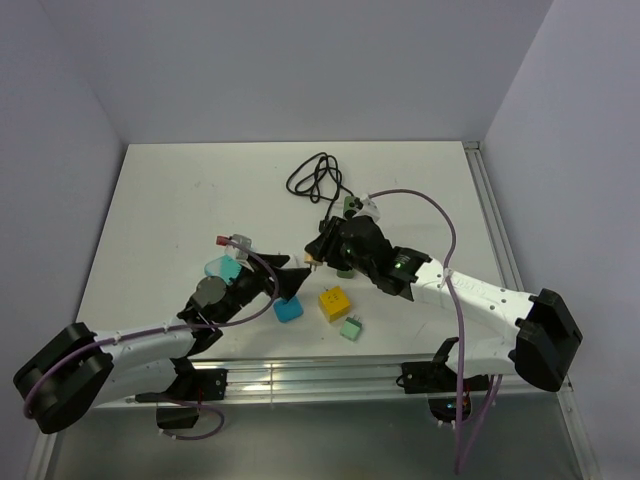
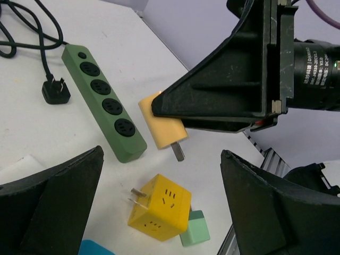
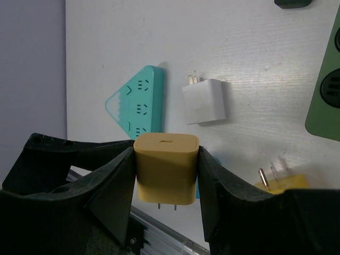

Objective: Insert the plug
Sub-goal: Adjust the plug.

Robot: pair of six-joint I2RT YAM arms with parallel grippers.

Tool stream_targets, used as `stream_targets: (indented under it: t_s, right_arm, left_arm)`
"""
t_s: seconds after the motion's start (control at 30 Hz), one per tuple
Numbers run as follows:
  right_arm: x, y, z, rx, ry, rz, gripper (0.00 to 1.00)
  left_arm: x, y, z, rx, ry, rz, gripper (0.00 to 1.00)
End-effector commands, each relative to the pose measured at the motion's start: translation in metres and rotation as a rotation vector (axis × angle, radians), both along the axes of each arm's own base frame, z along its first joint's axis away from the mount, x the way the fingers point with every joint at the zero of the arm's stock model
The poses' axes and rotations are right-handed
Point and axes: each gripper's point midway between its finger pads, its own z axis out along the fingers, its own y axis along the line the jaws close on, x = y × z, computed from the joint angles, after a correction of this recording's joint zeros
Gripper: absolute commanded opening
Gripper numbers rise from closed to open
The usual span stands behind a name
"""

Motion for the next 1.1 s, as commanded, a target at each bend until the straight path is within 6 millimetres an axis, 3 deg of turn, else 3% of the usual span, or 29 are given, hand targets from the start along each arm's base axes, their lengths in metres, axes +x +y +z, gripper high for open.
stream_targets:
  t_s: [0.0, 0.6, 0.9, 1.0, 1.07]
  right_arm:
    - [0.002, 0.003, 0.022, 0.073, -0.045, 0.002, 0.34]
    - [-0.001, 0.012, 0.019, 0.090, -0.023, 0.035, 0.34]
    - [0.000, 0.012, 0.019, 0.102, -0.017, 0.021, 0.34]
    - [-0.001, 0.013, 0.020, 0.110, -0.016, 0.027, 0.34]
    - [-0.001, 0.013, 0.019, 0.114, -0.013, 0.028, 0.34]
  left_arm:
    - [0.009, -0.004, 0.042, -0.086, -0.109, 0.028, 0.98]
    - [0.019, -0.015, 0.047, -0.079, -0.127, 0.029, 0.91]
    - [0.018, -0.020, 0.040, -0.072, -0.106, 0.007, 0.85]
    - [0.019, -0.021, 0.036, -0.069, -0.099, 0.006, 0.80]
    - [0.020, -0.022, 0.036, -0.070, -0.104, 0.007, 0.69]
